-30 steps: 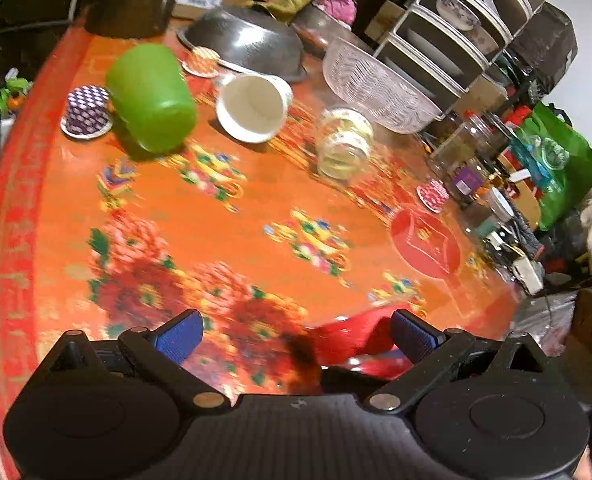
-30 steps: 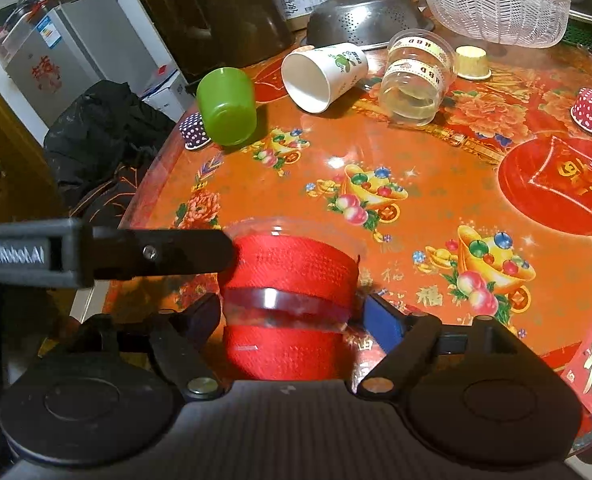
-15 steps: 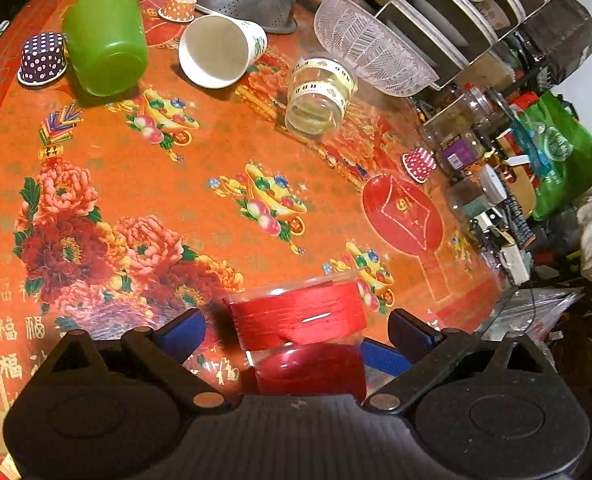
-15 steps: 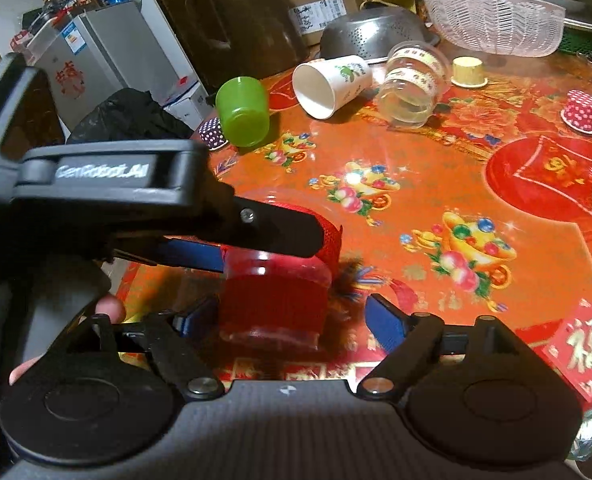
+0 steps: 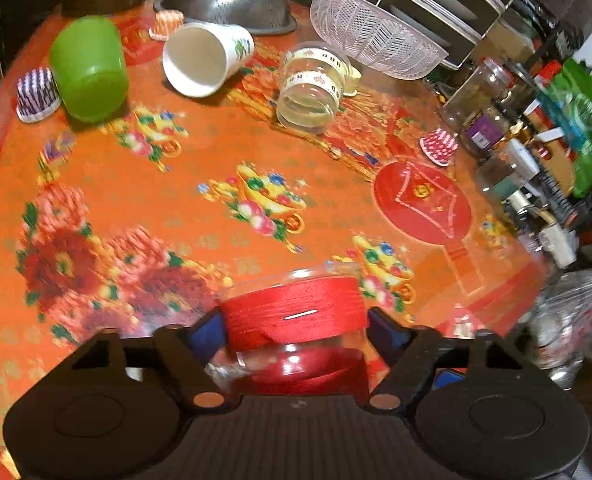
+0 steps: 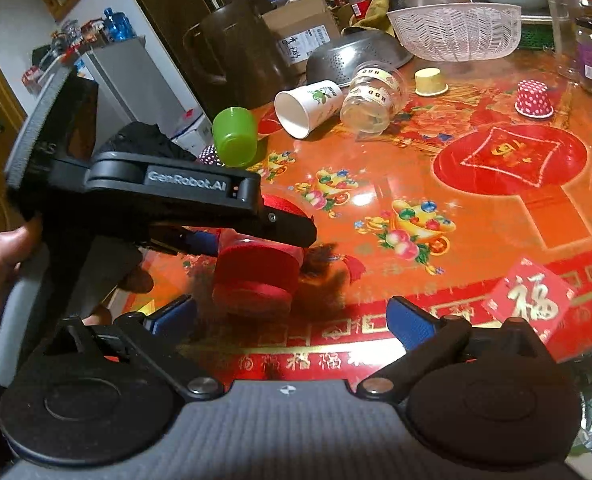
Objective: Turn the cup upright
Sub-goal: 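Lift the red-banded cup with the right gripper toward the left gripper, then grasp the cup with the left gripper while the right gripper releases it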
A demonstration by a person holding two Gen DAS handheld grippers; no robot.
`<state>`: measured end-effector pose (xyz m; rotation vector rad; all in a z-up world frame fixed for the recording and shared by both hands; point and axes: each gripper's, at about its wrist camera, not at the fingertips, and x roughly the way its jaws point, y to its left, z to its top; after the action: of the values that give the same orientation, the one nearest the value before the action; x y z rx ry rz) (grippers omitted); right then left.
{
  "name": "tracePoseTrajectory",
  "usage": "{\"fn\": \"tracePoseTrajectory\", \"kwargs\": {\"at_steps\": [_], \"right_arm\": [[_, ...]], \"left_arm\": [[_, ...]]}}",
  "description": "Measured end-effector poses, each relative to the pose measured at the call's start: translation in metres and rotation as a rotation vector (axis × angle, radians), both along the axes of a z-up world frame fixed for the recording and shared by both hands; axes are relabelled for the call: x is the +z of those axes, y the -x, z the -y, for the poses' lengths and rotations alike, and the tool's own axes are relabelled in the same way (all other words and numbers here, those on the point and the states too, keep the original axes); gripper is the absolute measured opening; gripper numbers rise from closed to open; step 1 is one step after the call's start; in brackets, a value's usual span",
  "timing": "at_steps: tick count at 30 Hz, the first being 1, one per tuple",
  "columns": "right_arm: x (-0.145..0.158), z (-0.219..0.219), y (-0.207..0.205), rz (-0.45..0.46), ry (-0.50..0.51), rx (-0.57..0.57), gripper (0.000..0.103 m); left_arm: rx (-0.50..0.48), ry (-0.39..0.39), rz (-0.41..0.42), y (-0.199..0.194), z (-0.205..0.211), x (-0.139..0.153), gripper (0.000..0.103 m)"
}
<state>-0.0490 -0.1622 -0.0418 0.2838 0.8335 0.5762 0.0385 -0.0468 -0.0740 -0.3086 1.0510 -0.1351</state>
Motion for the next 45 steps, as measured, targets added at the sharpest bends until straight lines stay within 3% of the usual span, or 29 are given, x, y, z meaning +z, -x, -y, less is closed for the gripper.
{"fn": "tracePoseTrajectory", "kwargs": {"at_steps": [5,8,11,17,22,28,31,37,45], "right_arm": [[-0.006,0.012,0.007,0.001,-0.050,-0.014,0.102],[-0.006,0.020,0.011,0.015,-0.076,-0.036,0.102],[-0.003,0.022,0.014,0.043,-0.096,-0.050,0.102],[-0.001,0.016,0.008,0.088,-0.123,-0.075,0.102],[-0.007,0.013,0.001,0.078,-0.159,-0.103,0.102],[-0.013,0.023,0.011,0.105,-0.195,-0.162,0.102],[-0.015,0.031,0.017,0.112,-0.209,-0.189,0.102],[-0.019,0.036,0.031,0.117,-0.207,-0.211,0.102],[-0.023,0.033,0.051,0.138,-0.189,-0.226,0.102]], "left_arm": [[-0.027,-0.008,0.030,0.003,0.000,0.002,0.073],[-0.034,-0.012,0.097,0.011,-0.006,0.010,0.073],[-0.053,-0.065,0.212,0.020,-0.011,0.025,0.073],[-0.083,-0.203,0.525,0.043,-0.023,0.054,0.073],[-0.061,-0.290,0.741,0.064,-0.020,0.050,0.073],[0.065,-0.314,0.826,0.090,-0.009,0.021,0.073],[0.113,-0.397,0.903,0.111,0.008,0.014,0.073],[0.174,-0.459,0.925,0.127,0.022,-0.014,0.072],[0.163,-0.519,1.017,0.151,0.036,-0.047,0.071]]}}
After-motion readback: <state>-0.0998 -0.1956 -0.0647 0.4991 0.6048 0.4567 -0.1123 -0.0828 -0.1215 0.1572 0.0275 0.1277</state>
